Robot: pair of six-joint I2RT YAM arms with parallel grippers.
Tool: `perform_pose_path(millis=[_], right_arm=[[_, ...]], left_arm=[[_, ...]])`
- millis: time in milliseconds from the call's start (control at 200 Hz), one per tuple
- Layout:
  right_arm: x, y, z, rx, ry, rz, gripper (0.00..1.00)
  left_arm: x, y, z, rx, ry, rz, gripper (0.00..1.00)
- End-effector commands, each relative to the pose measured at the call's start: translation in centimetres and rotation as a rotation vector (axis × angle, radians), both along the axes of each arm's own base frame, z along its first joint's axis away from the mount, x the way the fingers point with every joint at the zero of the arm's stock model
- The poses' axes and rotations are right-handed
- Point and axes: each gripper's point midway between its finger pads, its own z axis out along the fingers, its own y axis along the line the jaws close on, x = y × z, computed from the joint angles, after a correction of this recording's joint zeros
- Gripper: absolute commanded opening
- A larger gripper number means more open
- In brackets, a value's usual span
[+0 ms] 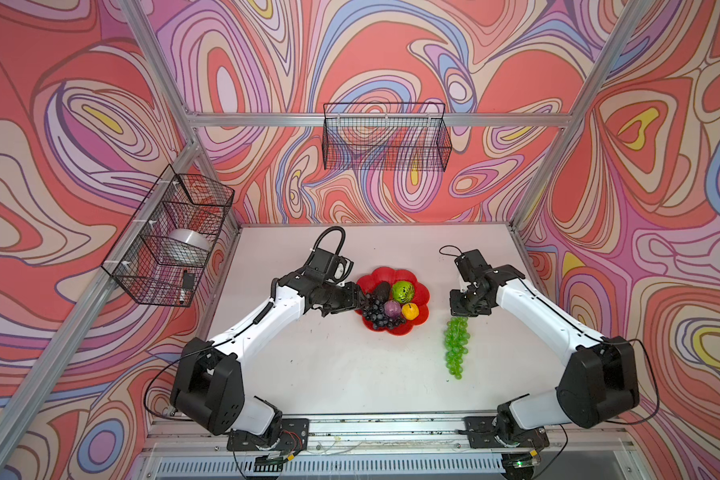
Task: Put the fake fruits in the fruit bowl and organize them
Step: 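Grasp the green grape bunch with the right gripper and lift it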
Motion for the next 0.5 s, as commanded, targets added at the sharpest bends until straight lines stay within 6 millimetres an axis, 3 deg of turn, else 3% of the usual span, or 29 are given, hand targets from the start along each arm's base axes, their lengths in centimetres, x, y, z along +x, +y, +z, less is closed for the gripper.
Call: perform_pose_path(millis=[0,230,496], right_arm=[[-0.9,1.0,3.2,0.071,-0.022,0.008,0.00],[-0.2,3.3,9.6,0.218,-0.112,0.045,0.00],[2.7,6.0,16.2,0.326,-0.213,0.137,0.00]], left_arm=[[-0.5,0.6,0.7,0.011,-0.024,0.013,0.57],[-0.9,1.4,1.1,0.038,-0.033,0.032,0.57],[-0.9,2.1,1.4,0.066,-0.038,0.056,0.56]])
